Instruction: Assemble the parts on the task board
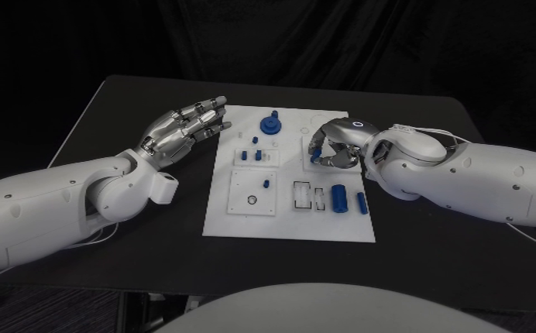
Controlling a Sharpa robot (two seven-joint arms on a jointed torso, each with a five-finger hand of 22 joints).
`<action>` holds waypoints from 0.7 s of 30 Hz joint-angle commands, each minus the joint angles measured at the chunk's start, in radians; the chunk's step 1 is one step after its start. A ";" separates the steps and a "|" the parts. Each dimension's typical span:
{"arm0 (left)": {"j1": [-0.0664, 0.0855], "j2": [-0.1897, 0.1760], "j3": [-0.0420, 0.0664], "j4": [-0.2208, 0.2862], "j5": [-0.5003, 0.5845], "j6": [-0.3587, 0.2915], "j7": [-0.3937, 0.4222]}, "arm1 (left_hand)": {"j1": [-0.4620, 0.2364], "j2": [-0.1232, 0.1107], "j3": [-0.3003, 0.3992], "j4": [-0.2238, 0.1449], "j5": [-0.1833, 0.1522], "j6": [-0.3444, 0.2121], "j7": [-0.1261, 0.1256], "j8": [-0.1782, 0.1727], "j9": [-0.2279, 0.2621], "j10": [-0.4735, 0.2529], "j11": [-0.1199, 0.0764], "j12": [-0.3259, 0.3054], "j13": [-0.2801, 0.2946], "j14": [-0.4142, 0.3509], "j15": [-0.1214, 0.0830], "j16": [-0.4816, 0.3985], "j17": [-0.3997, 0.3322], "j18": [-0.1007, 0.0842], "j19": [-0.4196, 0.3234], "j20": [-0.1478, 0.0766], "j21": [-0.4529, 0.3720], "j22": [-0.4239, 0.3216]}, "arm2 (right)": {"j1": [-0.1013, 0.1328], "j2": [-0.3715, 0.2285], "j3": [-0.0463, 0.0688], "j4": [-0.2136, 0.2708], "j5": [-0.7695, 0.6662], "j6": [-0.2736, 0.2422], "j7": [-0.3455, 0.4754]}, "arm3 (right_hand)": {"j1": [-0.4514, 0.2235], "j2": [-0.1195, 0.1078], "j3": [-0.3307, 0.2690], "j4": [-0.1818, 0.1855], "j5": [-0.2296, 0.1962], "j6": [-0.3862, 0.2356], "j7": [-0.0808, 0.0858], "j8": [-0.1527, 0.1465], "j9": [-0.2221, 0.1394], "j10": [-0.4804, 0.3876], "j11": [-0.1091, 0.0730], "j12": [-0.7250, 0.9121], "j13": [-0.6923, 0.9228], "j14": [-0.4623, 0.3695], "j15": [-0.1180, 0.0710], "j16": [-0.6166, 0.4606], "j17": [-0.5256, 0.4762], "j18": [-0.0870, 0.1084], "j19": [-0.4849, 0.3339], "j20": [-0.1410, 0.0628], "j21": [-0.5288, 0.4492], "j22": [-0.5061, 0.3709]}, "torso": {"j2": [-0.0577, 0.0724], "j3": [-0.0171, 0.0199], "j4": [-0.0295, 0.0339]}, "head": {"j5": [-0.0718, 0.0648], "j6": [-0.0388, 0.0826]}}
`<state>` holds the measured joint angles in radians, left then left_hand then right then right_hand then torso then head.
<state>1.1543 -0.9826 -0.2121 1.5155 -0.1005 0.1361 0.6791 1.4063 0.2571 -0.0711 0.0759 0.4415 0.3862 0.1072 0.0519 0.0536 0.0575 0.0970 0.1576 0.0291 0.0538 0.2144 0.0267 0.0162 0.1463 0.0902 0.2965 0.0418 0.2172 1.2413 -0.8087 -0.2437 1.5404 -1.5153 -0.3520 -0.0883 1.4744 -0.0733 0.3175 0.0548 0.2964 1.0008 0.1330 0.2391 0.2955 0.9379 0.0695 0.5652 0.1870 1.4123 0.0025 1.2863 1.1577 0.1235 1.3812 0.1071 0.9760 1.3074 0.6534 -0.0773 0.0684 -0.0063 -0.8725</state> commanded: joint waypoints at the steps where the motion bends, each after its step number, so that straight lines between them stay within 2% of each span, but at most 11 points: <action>1: -0.002 0.002 0.001 0.001 0.004 0.011 0.062 | -0.008 0.003 0.007 0.000 0.007 0.006 0.002 0.005 0.001 0.002 -0.004 0.006 0.000 -0.001 0.005 0.005 0.000 -0.006 0.006 -0.003 0.004 -0.001 | 0.022 -0.007 0.003 0.033 -0.025 -0.034 -0.011 | 0.012 -0.001 0.001 -0.007 0.003 0.004 0.000 0.004 -0.001 0.007 0.001 0.002 0.001 -0.002 -0.007 0.006 0.002 -0.013 0.000 -0.006 0.008 0.119 | 0.000 -0.0004 0.0009 | 0.002 0.000; 4: -0.002 0.002 0.001 0.001 0.004 0.010 0.062 | -0.008 0.003 0.007 -0.001 0.007 0.008 0.002 0.006 0.002 0.002 -0.004 0.006 0.000 -0.001 0.005 0.005 0.000 -0.006 0.006 -0.003 0.004 -0.001 | 0.044 -0.012 0.003 0.070 -0.049 -0.017 -0.022 | 0.013 -0.003 0.001 -0.009 0.001 0.000 0.000 0.005 0.002 0.009 0.001 0.001 0.002 -0.002 -0.008 0.005 0.000 -0.013 0.000 -0.007 0.008 0.119 | -0.001 -0.0010 -0.0003 | 0.008 0.000; 10: -0.002 0.004 0.001 0.000 0.004 0.008 0.061 | -0.008 0.003 0.007 -0.001 0.007 0.008 0.002 0.006 0.002 0.002 -0.004 0.006 0.000 -0.001 0.005 0.005 0.000 -0.006 0.006 -0.003 0.004 -0.001 | 0.064 0.005 0.002 0.142 -0.131 0.033 -0.029 | 0.015 -0.006 0.001 -0.012 0.000 -0.006 0.000 0.004 0.005 0.012 0.000 0.000 0.003 -0.001 -0.008 0.005 0.001 -0.015 0.003 -0.008 0.017 0.121 | -0.001 -0.0017 0.0004 | 0.014 0.000; 16: -0.002 0.007 0.001 -0.002 0.004 0.008 0.062 | -0.009 0.003 0.009 -0.001 0.007 0.009 0.003 0.006 0.002 0.003 -0.004 0.007 0.000 -0.001 0.005 0.005 0.000 -0.006 0.006 -0.003 0.004 -0.001 | 0.048 0.049 0.001 0.179 -0.207 0.053 -0.017 | 0.015 -0.007 0.001 -0.014 0.000 -0.008 0.000 0.005 0.008 0.016 -0.001 0.000 0.003 0.006 -0.009 0.014 0.013 -0.019 0.011 -0.009 0.039 0.126 | 0.000 -0.0018 0.0025 | 0.016 0.000; 21: -0.002 0.011 0.001 -0.004 0.004 0.008 0.063 | -0.009 0.005 0.010 -0.001 0.007 0.009 0.003 0.006 0.002 0.002 -0.003 0.006 0.000 -0.001 0.005 0.005 0.000 -0.006 0.006 -0.003 0.004 -0.002 | 0.027 0.102 0.001 0.172 -0.233 0.046 0.003 | 0.015 -0.008 0.001 -0.016 0.000 -0.012 0.000 0.005 0.011 0.022 -0.002 -0.001 0.005 0.012 -0.010 0.021 0.022 -0.021 0.016 -0.011 0.053 0.129 | 0.000 -0.0019 0.0020 | 0.025 0.000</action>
<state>1.1537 -0.9745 -0.2120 1.5106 -0.1004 0.1360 0.6792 1.4063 0.2571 -0.0654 0.0758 0.4416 0.3897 0.1108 0.0519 0.0545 0.0575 0.0969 0.1615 0.0291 0.0538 0.2144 0.0266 0.0162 0.1464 0.0901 0.2965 0.0418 0.2168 1.2729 -0.7103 -0.2432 1.7150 -1.6863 -0.3177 -0.0928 1.4822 -0.0765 0.3169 0.0443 0.2928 0.9932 0.1325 0.2391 0.3067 0.9542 0.0678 0.5603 0.1895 1.4194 -0.0045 1.3017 1.1788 0.1096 1.3921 0.0963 1.0251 1.3073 0.6530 -0.0791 0.0701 0.0152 -0.8725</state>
